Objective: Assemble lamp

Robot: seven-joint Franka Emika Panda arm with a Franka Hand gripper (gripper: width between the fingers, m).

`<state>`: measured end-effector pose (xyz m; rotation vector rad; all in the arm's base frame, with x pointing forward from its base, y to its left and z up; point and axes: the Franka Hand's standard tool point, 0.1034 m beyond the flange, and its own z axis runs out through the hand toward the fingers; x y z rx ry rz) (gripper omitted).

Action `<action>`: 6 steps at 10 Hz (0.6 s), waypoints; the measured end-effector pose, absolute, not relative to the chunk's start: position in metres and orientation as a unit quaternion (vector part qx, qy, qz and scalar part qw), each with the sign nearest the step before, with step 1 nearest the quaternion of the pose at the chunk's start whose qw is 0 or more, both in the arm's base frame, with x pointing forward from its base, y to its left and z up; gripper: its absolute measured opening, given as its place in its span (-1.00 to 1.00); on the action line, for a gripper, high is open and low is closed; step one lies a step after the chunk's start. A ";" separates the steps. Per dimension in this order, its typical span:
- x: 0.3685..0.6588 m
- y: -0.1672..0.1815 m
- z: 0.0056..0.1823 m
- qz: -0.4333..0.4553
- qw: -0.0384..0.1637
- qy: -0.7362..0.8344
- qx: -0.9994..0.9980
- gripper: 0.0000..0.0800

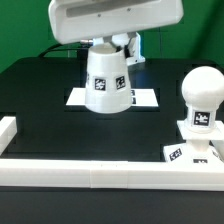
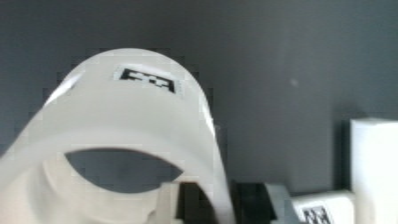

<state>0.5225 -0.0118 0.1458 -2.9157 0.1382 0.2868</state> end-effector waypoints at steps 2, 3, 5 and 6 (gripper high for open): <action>0.556 0.013 0.172 0.069 0.110 0.075 -0.989 -0.88; 0.572 0.024 0.184 0.063 0.111 0.094 -0.987 -0.88; 0.581 0.028 0.187 0.058 0.108 0.098 -0.988 -0.88; 0.581 0.027 0.186 0.059 0.108 0.099 -0.987 -0.88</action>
Offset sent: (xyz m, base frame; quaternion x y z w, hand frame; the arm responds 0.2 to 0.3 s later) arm 0.0667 0.0385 0.0416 -0.0281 0.0037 0.0872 0.9958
